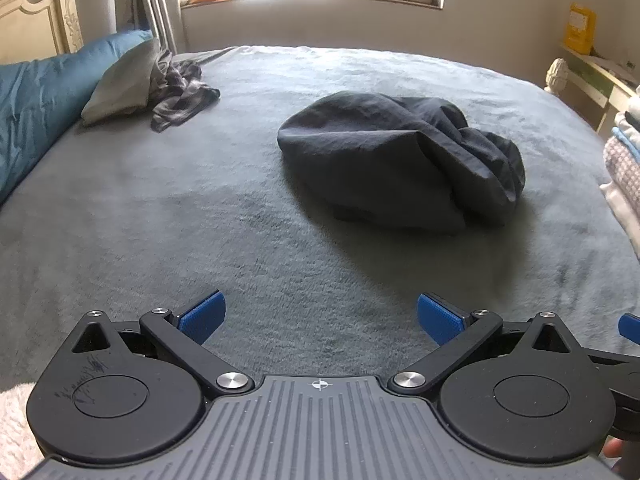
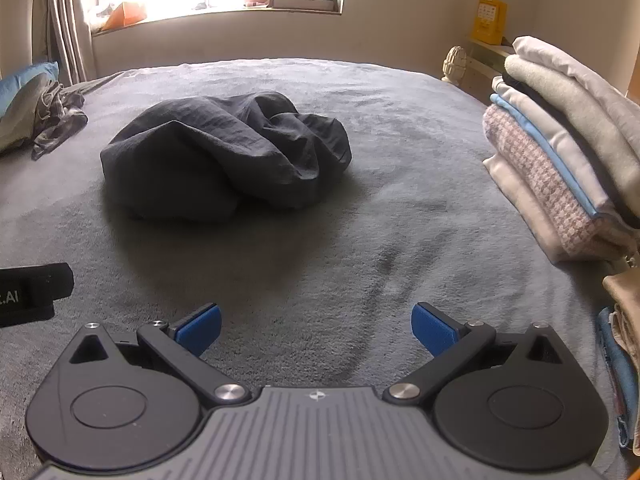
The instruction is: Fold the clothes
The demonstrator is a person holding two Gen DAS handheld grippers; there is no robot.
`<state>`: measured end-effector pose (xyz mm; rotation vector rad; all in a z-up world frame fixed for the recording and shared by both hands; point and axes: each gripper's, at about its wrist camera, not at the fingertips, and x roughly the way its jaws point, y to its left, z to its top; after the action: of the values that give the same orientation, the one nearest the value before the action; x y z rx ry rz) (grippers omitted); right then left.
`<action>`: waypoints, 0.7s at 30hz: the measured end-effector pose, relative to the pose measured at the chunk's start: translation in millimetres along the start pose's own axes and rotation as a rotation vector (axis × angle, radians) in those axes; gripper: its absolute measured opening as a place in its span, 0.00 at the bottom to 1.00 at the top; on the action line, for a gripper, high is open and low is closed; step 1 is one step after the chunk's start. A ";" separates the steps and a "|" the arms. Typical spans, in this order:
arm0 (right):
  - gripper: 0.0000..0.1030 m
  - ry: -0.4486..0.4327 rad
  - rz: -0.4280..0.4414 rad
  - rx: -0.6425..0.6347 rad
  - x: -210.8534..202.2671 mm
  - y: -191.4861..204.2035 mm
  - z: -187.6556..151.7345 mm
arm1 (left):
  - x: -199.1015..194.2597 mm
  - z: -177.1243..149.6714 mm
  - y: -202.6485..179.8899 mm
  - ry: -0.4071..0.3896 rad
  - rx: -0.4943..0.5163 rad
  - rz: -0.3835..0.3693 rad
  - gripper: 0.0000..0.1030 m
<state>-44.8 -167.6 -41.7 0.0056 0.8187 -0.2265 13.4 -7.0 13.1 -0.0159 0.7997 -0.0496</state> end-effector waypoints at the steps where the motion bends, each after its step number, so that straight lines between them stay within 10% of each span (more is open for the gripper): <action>1: 1.00 -0.001 0.004 0.002 0.3 -0.4 0.0 | 0.1 0.2 0.7 -0.006 -0.001 -0.004 1.00; 21: 1.00 -0.262 0.062 -0.133 27.3 -12.1 71.1 | 52.6 46.1 27.4 -0.124 -0.080 -0.076 1.00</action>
<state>22.2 -191.4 -11.8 -0.1215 0.5700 -0.1111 84.2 17.5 6.6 -0.1242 0.6769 -0.0872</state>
